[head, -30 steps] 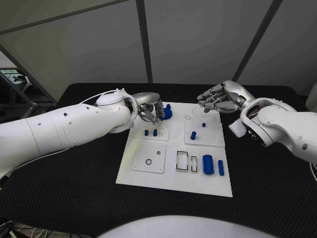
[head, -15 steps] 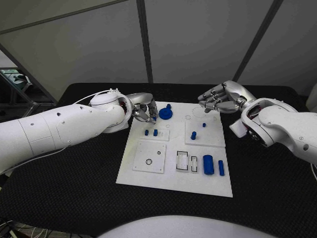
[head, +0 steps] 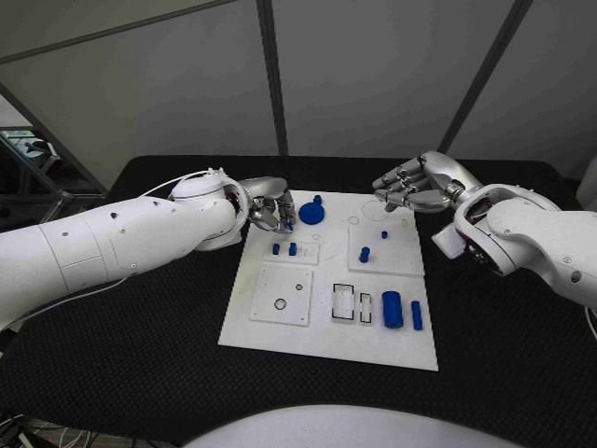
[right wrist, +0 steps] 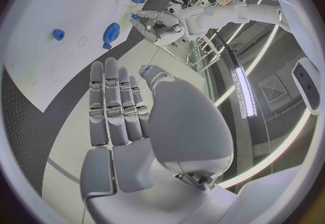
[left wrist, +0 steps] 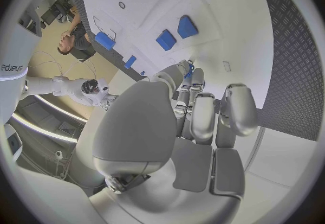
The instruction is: Assemble the parts on the task board
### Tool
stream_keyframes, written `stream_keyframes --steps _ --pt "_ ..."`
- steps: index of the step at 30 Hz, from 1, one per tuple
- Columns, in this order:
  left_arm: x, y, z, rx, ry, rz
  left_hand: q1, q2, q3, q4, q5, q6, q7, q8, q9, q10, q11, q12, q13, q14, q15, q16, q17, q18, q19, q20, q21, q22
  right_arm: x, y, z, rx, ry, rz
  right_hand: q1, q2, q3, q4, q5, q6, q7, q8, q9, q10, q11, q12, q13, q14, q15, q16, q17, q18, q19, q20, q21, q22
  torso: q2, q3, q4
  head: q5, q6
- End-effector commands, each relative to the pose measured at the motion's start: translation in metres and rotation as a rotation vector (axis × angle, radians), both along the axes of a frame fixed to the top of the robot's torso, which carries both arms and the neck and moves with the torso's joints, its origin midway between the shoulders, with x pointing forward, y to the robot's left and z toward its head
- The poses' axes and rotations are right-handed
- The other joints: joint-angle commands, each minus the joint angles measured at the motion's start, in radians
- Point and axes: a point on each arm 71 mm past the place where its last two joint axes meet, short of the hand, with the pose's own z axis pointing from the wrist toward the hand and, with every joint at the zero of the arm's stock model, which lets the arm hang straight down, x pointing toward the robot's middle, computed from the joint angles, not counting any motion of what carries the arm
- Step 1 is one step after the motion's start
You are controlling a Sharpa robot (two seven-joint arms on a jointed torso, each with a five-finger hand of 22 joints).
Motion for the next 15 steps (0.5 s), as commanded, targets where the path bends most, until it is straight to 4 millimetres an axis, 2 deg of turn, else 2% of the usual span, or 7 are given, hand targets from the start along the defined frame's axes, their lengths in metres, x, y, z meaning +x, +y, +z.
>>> stream_keyframes --steps 1,15 --pt "0.0007 0.0001 -0.002 0.008 0.019 0.004 -0.012 0.0 0.007 0.0 -0.004 0.005 0.0 -0.005 0.002 0.008 -0.001 -0.006 -0.002 0.002 0.001 -0.001 -0.004 -0.012 0.006 0.001 0.001 0.037 -0.0003 0.0011 0.0013 0.005 -0.003 0.01 -0.002 0.007 0.006 -0.002 0.005 -0.002 0.0 0.005 -0.001 0.001 0.004 0.004 -0.001 0.005 0.0 -0.003 0.001 0.002 0.006 -0.002 -0.005 -0.001 0.0 -0.0003 0.0 0.001 -0.001" --pt "0.0011 -0.0029 -0.0069 0.015 0.039 -0.003 -0.012 0.0 0.007 0.0 -0.004 0.005 0.0 -0.005 0.002 0.008 -0.001 -0.006 -0.002 0.002 0.001 -0.002 -0.005 -0.012 0.006 0.002 0.001 0.037 -0.0003 0.0014 0.0013 0.006 -0.003 0.011 -0.001 0.008 0.007 -0.003 0.005 -0.002 0.0 0.006 -0.001 0.001 0.004 0.004 -0.002 0.006 0.0 -0.004 0.001 0.002 0.007 -0.002 -0.005 -0.001 0.0 -0.0001 0.0001 0.001 -0.002"
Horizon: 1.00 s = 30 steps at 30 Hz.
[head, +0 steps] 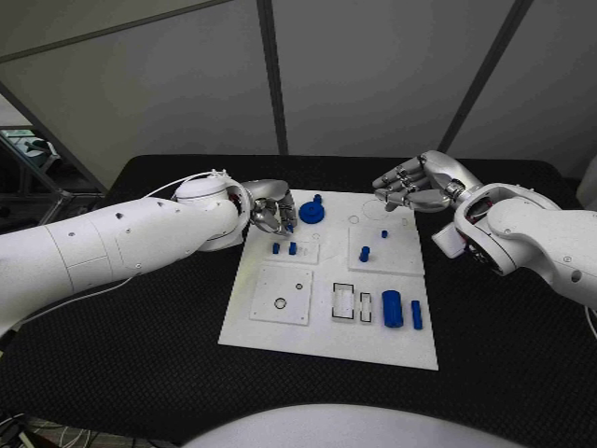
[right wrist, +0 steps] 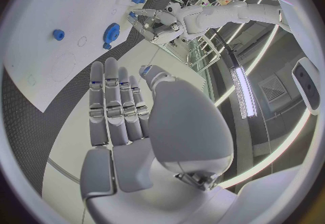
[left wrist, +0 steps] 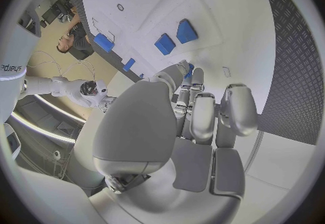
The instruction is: Assemble the parts on the task board
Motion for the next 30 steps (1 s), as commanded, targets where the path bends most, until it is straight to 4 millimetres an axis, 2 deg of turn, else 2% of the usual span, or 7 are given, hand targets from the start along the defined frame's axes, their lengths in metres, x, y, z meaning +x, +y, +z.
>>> stream_keyframes --steps 1,16,23,30 --pt "0.0001 -0.0004 -0.0008 0.007 0.017 -0.003 -0.012 0.0 0.009 -0.002 -0.006 0.005 0.0 -0.006 0.001 0.008 -0.001 -0.007 -0.002 0.001 0.001 -0.002 -0.002 -0.012 0.006 0.001 0.0 0.036 -0.0002 0.0012 0.0013 0.005 -0.003 0.01 -0.001 0.008 0.005 0.0 0.005 -0.002 0.0 0.006 -0.001 0.001 0.004 0.004 -0.001 0.006 0.0 -0.004 0.002 0.003 0.007 -0.002 -0.005 -0.001 0.0 0.0003 0.0006 0.0 -0.001" --pt "0.0006 0.0002 -0.0023 0.013 0.025 -0.001 -0.018 -0.004 0.01 -0.004 -0.009 0.001 0.001 -0.011 0.0 0.007 0.0 -0.012 -0.002 0.0 0.001 -0.003 -0.005 -0.011 0.004 0.002 -0.004 0.034 -0.0002 0.0011 0.0013 0.005 -0.003 0.01 -0.001 0.008 0.005 0.0 0.005 -0.002 0.0 0.006 -0.001 0.001 0.004 0.004 -0.001 0.006 0.0 -0.004 0.002 0.003 0.007 -0.002 -0.005 -0.001 -0.001 0.0003 0.0004 -0.001 -0.001" --pt "0.0018 0.0008 -0.0029 0.015 0.025 0.006 -0.054 -0.029 0.018 -0.006 -0.009 -0.111 0.01 -0.086 -0.013 -0.025 0.009 -0.056 -0.014 -0.006 0.01 -0.007 -0.022 -0.008 -0.002 0.009 -0.019 0.028 -0.0001 0.001 0.0012 0.005 -0.003 0.009 -0.001 0.008 0.005 0.0 0.005 -0.002 0.0 0.006 -0.001 0.001 0.004 0.004 -0.001 0.006 0.0 -0.004 0.002 0.003 0.007 -0.002 -0.005 -0.001 -0.001 0.0002 0.0002 -0.001 0.0" --pt "0.0024 0.0017 -0.0031 0.015 0.023 0.011 -0.061 -0.033 0.019 -0.008 -0.01 -0.126 0.009 -0.096 -0.012 -0.035 0.013 -0.07 -0.019 -0.009 0.011 -0.009 -0.03 -0.007 -0.005 0.011 -0.029 0.023 0.0002 0.0005 0.0011 0.005 -0.003 0.008 -0.001 0.008 0.005 0.0 0.005 -0.002 0.0 0.006 -0.001 0.001 0.004 0.004 -0.001 0.006 0.0 -0.004 0.002 0.003 0.007 -0.002 -0.005 -0.001 -0.001 0.0002 0.0005 -0.001 -0.001"
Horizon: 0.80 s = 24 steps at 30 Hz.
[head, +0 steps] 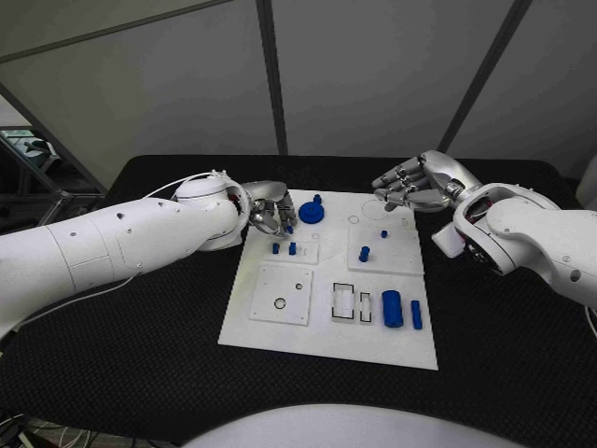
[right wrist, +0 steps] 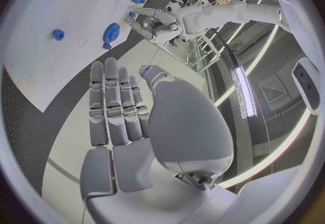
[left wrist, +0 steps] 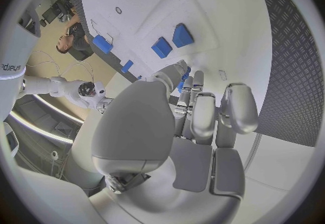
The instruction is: Assemble the parts on the task board
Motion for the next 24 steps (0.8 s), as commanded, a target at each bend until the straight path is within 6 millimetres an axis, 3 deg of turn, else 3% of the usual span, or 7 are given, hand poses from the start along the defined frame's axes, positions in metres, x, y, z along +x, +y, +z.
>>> stream_keyframes --steps 1,16,19,24 --pt "0.0 0.0 0.0 0.002 0.004 0.003 -0.007 0.0 0.006 -0.001 -0.003 -0.007 -0.001 -0.004 0.001 -0.009 -0.002 -0.005 -0.001 -0.002 0.005 -0.005 -0.002 -0.006 -0.001 0.007 -0.005 0.023 0.0 0.001 0.001 0.005 -0.003 0.008 -0.001 0.008 0.005 0.0 0.005 -0.002 0.0 0.006 -0.001 0.001 0.004 0.004 -0.001 0.006 0.0 -0.005 0.001 0.003 0.007 -0.002 -0.005 -0.001 0.0 0.0001 0.0001 0.001 -0.001" --pt "-0.001 0.007 0.001 -0.003 -0.007 0.013 -0.008 0.0 0.008 -0.002 -0.002 -0.007 -0.002 -0.005 0.002 -0.014 0.0 -0.011 -0.003 -0.004 0.006 -0.008 -0.01 -0.004 -0.006 0.008 -0.015 0.017 0.002 -0.004 -0.001 -0.022 0.006 0.007 0.003 0.008 0.009 -0.005 0.004 -0.002 -0.001 0.007 -0.001 0.002 0.003 0.005 -0.003 0.009 -0.001 -0.005 0.002 0.003 0.009 -0.003 -0.004 0.0 -0.001 -0.001 0.0004 0.0 0.001" --pt "-0.002 0.011 0.003 -0.015 -0.015 0.022 -0.009 -0.001 0.008 -0.002 -0.003 -0.008 -0.002 -0.005 0.002 -0.016 0.001 -0.013 -0.004 -0.005 0.006 -0.009 -0.012 -0.003 -0.008 0.008 -0.02 0.014 0.003 -0.007 -0.002 -0.065 -0.011 0.012 0.025 0.006 0.013 -0.033 -0.019 0.012 -0.006 0.014 0.001 0.007 -0.003 0.007 -0.006 0.053 -0.014 0.017 0.014 0.005 0.04 -0.016 0.022 0.014 -0.001 -0.0014 0.0009 0.0 0.002" --pt "-0.002 0.02 0.01 -0.055 -0.035 0.047 -0.014 -0.002 0.007 -0.002 -0.002 -0.007 -0.002 -0.005 0.003 -0.021 0.003 -0.019 -0.006 -0.009 0.008 -0.013 -0.021 0.0 -0.016 0.01 -0.037 0.003 0.006 -0.014 -0.004 -0.16 -0.047 0.018 0.046 0.014 0.01 -0.079 -0.063 0.046 -0.024 0.025 0.003 0.022 -0.024 0.011 -0.013 0.165 -0.048 0.133 0.077 0.005 0.128 -0.056 0.125 0.076 -0.003 -0.0003 -0.0002 0.001 0.004"
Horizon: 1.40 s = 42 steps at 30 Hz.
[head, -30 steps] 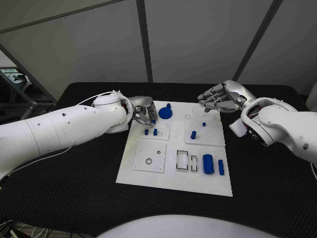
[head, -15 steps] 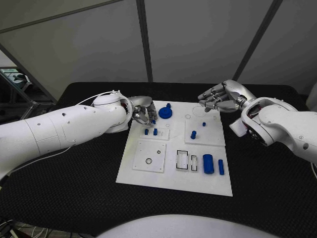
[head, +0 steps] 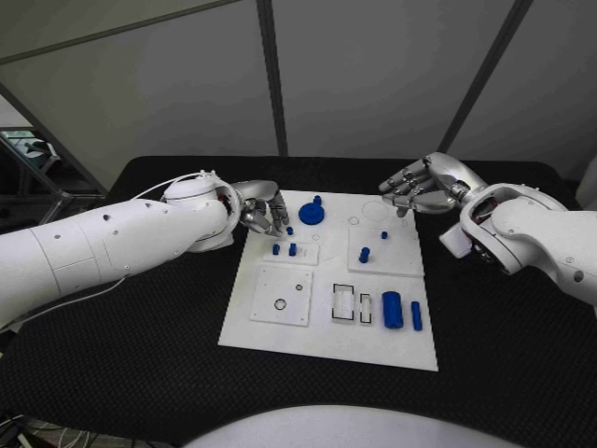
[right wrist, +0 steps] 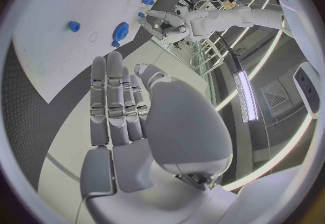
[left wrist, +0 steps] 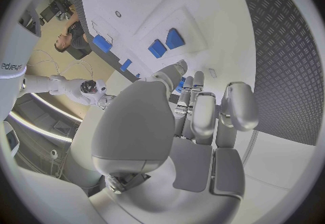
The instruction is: Assemble the parts on the task board
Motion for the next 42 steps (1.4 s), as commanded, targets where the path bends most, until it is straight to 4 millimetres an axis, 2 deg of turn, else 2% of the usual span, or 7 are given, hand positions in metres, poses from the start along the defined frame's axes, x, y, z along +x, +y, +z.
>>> stream_keyframes --steps 1,8,11,13,19,30,42 --pt "0.001 0.006 0.009 -0.06 -0.032 0.025 -0.014 0.0 0.005 0.001 -0.002 -0.003 0.002 -0.005 0.002 -0.01 0.002 -0.007 -0.002 -0.006 0.005 -0.005 -0.005 0.001 -0.011 0.003 -0.012 0.0 0.001 -0.003 -0.001 -0.136 -0.048 0.036 0.007 0.012 0.001 -0.024 -0.023 0.022 -0.007 0.005 -0.001 0.013 -0.017 0.007 -0.005 0.048 -0.016 0.104 0.058 0.004 0.04 -0.024 0.072 0.047 -0.001 0.0008 -0.0011 0.0 0.003" --pt "-0.001 0.029 0.023 -0.258 -0.045 0.111 -0.018 0.007 0.017 -0.002 0.003 0.034 0.012 0.011 0.007 -0.002 0.007 -0.014 -0.003 -0.041 0.009 -0.055 -0.097 0.017 -0.045 0.007 -0.087 -0.047 -0.001 -0.005 -0.003 -0.403 -0.159 0.061 -0.001 0.015 0.02 -0.062 -0.059 0.055 -0.019 -0.006 -0.003 0.027 -0.027 0.004 -0.01 0.052 -0.031 0.359 0.2 0.001 0.049 -0.037 0.21 0.156 0.0 0.0009 -0.0018 -0.01 0.012" --pt "-0.003 0.037 0.03 -0.423 -0.053 0.144 -0.021 0.016 0.029 -0.005 0.003 0.065 0.02 0.025 0.009 0.008 0.012 -0.012 -0.002 -0.103 0.012 -0.143 -0.247 0.04 -0.106 0.011 -0.21 -0.124 -0.003 -0.003 -0.004 -0.504 -0.21 0.062 -0.009 0.011 0.029 -0.069 -0.062 0.058 -0.021 -0.016 -0.004 0.025 -0.025 0.0 -0.011 0.055 -0.033 0.541 0.335 -0.02 0.097 -0.037 0.339 0.301 0.0 0.0009 -0.0014 -0.026 0.018" --pt "-0.005 0.04 0.036 -0.561 -0.057 0.163 -0.015 0.026 0.038 -0.011 0.002 0.079 0.019 0.032 0.01 0.03 0.007 0.002 0.003 -0.115 0.009 -0.164 -0.282 0.047 -0.12 0.009 -0.239 -0.142 -0.005 -0.003 -0.006 -0.555 -0.232 0.06 -0.014 0.007 0.034 -0.071 -0.067 0.057 -0.021 -0.023 -0.005 0.021 -0.026 -0.004 -0.012 0.057 -0.032 0.637 0.41 -0.03 0.122 -0.036 0.405 0.377 -0.001 -0.0004 0.0 -0.042 0.019" --pt "-0.011 0.049 0.048 -0.953 -0.035 0.238 -0.014 0.033 0.053 -0.028 0.002 0.079 0.022 0.031 0.005 0.024 0.009 0.01 0.005 -0.215 0.011 -0.302 -0.494 0.079 -0.221 0.008 -0.431 -0.262 -0.009 0.003 -0.014 -0.648 -0.26 0.067 -0.028 -0.004 0.038 -0.069 -0.081 0.048 -0.018 -0.033 -0.005 -0.009 -0.017 -0.019 -0.017 0.06 -0.026 0.743 0.493 -0.043 0.149 -0.032 0.478 0.463 0.001 0.0 -0.002 -0.068 0.026" --pt "-0.021 0.04 0.052 -1.153 0.022 0.23 -0.021 0.045 0.053 -0.031 0.001 0.083 0.024 0.033 0.005 0.024 0.009 0.02 0.008 -0.238 0.011 -0.335 -0.543 0.089 -0.253 0.01 -0.498 -0.303 -0.012 0.016 -0.027 -0.698 -0.264 0.091 -0.042 -0.021 0.048 -0.063 -0.099 0.015 -0.002 -0.04 -0.006 -0.046 0.0 -0.033 -0.019 0.059 -0.012 0.866 0.588 -0.057 0.177 -0.019 0.56 0.559 0.002 -0.0005 0.001 -0.087 0.026" --pt "-0.023 0.036 0.051 -1.178 0.042 0.228 -0.022 0.048 0.051 -0.033 0.001 0.084 0.024 0.035 0.005 0.025 0.009 0.024 0.009 -0.242 0.011 -0.34 -0.549 0.092 -0.261 0.01 -0.517 -0.315 -0.013 0.025 -0.036 -0.71 -0.239 0.121 -0.036 -0.019 0.067 -0.067 -0.097 0.017 -0.003 -0.035 -0.004 -0.05 0.0 -0.03 -0.018 0.059 -0.01 0.959 0.66 -0.068 0.202 -0.014 0.625 0.637 0.002 -0.0001 0.0001 -0.087 0.024"
